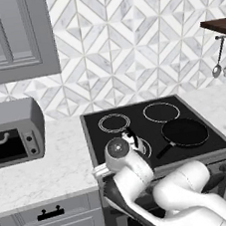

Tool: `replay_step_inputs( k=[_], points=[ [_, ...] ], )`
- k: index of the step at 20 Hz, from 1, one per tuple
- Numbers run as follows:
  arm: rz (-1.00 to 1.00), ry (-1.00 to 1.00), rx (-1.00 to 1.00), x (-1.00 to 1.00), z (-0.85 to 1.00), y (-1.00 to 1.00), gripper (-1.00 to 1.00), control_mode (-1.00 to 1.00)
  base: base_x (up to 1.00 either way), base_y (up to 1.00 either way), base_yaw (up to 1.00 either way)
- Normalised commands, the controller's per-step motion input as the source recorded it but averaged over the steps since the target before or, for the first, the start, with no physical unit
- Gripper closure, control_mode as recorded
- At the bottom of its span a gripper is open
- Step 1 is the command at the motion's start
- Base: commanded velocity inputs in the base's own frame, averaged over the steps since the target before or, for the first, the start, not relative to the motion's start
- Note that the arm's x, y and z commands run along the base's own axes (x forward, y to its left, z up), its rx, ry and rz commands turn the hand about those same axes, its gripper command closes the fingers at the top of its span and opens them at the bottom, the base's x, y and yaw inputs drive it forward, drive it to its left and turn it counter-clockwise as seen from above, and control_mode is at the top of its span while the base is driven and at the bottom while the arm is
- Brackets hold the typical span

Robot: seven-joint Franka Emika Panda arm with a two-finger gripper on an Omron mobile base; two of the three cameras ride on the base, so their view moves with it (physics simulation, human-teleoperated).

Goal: Pick the kettle from the counter and place it on a stove burner. Then turn the burner on.

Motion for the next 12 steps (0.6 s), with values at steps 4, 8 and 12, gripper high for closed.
replay_step_inputs(
  k=[4,8,12],
  points=[
    [-0.01,-0.18,0.00,-0.01,-0.88,0.18,-1.00,-1.00,0.00,0.00,0.00],
    [0.00,-0.17,0.00,0.00,-0.89,0.11,-1.00,-1.00,0.00,0.00,0.00],
    [-0.01,-0.25,0.00,-0.01,-0.63,0.04,-1.00,-1.00,0.00,0.00,0.00]
  ],
)
